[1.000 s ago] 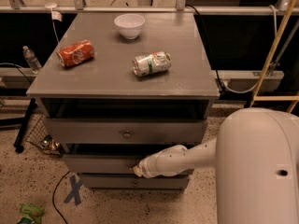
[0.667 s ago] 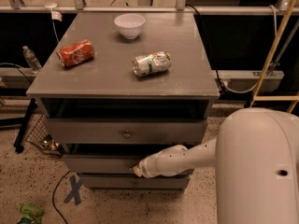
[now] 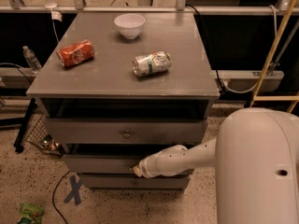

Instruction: Close middle drawer

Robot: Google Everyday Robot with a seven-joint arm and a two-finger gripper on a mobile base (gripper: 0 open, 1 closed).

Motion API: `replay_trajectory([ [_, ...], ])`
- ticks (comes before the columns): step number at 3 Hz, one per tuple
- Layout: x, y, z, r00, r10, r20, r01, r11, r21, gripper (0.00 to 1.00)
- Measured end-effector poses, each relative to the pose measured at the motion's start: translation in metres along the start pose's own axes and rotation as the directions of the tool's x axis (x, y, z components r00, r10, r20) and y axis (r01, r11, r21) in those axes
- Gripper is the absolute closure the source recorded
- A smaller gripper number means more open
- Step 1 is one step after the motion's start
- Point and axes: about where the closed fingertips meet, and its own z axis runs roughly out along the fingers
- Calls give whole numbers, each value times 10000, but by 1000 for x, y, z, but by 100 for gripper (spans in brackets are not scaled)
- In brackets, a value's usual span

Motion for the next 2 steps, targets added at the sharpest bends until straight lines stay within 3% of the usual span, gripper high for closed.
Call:
replay_trajectory([
  [1, 0, 0, 0, 10000, -1, -1, 1, 10000, -2, 99],
  [2, 0, 0, 0, 10000, -1, -1, 1, 10000, -2, 77],
])
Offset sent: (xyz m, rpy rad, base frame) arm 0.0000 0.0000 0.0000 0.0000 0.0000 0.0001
